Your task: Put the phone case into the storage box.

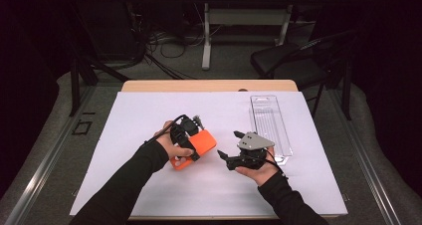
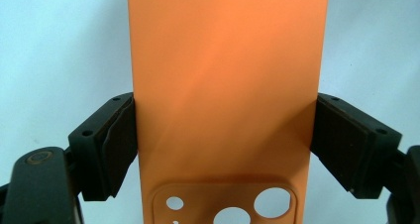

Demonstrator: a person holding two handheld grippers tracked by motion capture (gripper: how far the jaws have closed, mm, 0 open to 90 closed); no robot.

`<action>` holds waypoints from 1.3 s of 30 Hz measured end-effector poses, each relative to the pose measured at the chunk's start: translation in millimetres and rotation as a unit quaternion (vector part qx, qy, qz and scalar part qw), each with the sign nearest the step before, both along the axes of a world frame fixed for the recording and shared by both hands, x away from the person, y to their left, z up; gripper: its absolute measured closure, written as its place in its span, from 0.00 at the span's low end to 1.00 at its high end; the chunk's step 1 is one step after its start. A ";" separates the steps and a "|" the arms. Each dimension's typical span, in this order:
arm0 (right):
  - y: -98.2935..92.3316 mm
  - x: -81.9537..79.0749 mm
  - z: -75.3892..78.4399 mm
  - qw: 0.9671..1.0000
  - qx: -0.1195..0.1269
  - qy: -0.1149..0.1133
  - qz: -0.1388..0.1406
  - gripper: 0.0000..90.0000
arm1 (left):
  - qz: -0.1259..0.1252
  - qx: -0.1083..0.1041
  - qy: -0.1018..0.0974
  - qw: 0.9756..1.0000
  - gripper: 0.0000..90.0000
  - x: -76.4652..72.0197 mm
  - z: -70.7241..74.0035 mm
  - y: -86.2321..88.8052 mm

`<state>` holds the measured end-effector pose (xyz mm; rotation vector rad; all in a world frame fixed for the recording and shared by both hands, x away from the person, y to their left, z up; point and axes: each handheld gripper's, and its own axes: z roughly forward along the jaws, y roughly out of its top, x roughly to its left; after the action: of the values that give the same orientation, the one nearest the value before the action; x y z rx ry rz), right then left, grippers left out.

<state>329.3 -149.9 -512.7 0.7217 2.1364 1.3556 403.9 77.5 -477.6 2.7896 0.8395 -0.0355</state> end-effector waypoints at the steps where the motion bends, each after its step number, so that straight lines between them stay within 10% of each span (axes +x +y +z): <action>1: -0.1 0.1 -0.1 1.000 -0.003 -0.002 0.000 0.18 | -0.001 0.000 0.001 1.000 0.18 0.0 0.0 0.0; 25: 6.0 1.5 4.2 0.993 -0.112 -0.036 0.031 0.24 | -0.003 0.010 0.007 1.000 0.18 -0.8 2.3 -0.5; 39: 13.2 1.0 4.6 0.976 -0.196 -0.073 0.065 0.26 | -0.003 0.021 0.015 1.000 0.18 4.1 4.3 -0.7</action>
<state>330.3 -136.7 -508.1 0.3209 2.2648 0.9671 408.0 76.8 -473.2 2.8383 0.8478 -0.0624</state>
